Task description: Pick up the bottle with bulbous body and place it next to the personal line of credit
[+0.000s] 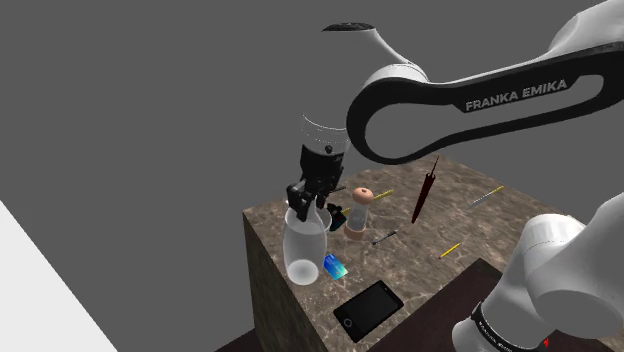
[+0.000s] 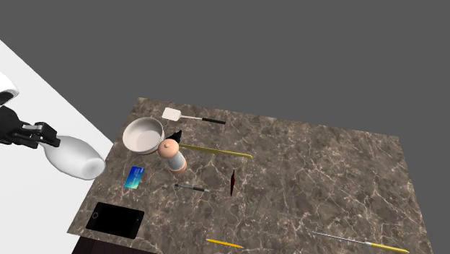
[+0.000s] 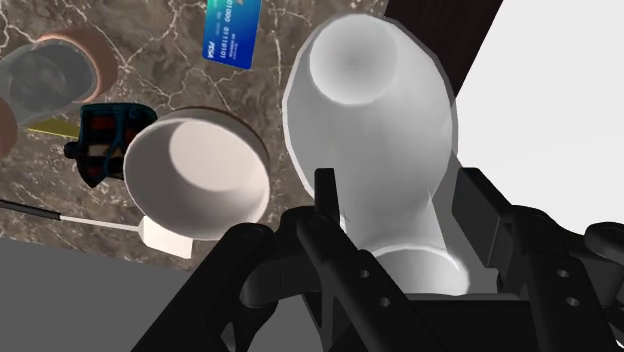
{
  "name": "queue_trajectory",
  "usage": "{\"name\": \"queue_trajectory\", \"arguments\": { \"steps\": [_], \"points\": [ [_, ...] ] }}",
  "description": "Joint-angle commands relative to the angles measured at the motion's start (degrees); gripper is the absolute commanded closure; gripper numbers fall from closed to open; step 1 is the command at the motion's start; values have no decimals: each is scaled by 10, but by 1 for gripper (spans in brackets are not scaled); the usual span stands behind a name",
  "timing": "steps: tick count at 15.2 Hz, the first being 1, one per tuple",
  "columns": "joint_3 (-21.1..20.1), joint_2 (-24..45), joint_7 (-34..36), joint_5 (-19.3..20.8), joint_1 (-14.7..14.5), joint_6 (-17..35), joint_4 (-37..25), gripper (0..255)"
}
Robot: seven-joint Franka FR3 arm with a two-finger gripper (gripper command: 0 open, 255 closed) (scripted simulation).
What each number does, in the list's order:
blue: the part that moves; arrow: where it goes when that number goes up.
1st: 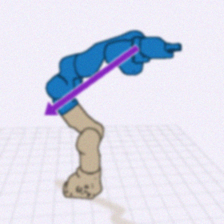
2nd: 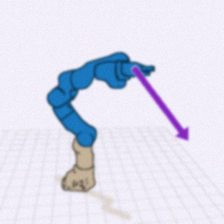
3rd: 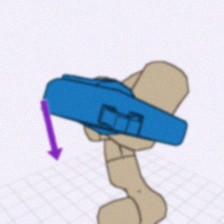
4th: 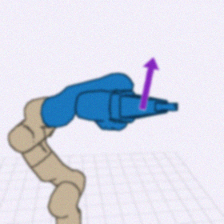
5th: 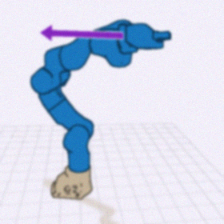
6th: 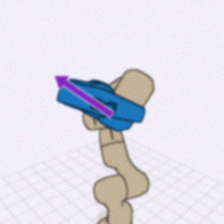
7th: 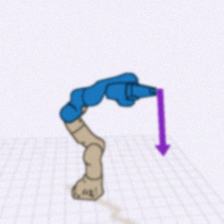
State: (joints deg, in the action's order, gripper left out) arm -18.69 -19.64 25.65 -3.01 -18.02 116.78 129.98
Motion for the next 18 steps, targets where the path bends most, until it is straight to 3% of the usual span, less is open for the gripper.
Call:
{"name": "queue_trajectory", "arguments": {
  "steps": [1, 10, 18],
  "points": [
    [-2, 3, 2, 0, -1, 16, 13, 255],
    [-10, 25, 10, 5, 0, 89, 64, 255],
    [-10, 27, 11, 5, 0, 93, 66, 255]
  ]
}}
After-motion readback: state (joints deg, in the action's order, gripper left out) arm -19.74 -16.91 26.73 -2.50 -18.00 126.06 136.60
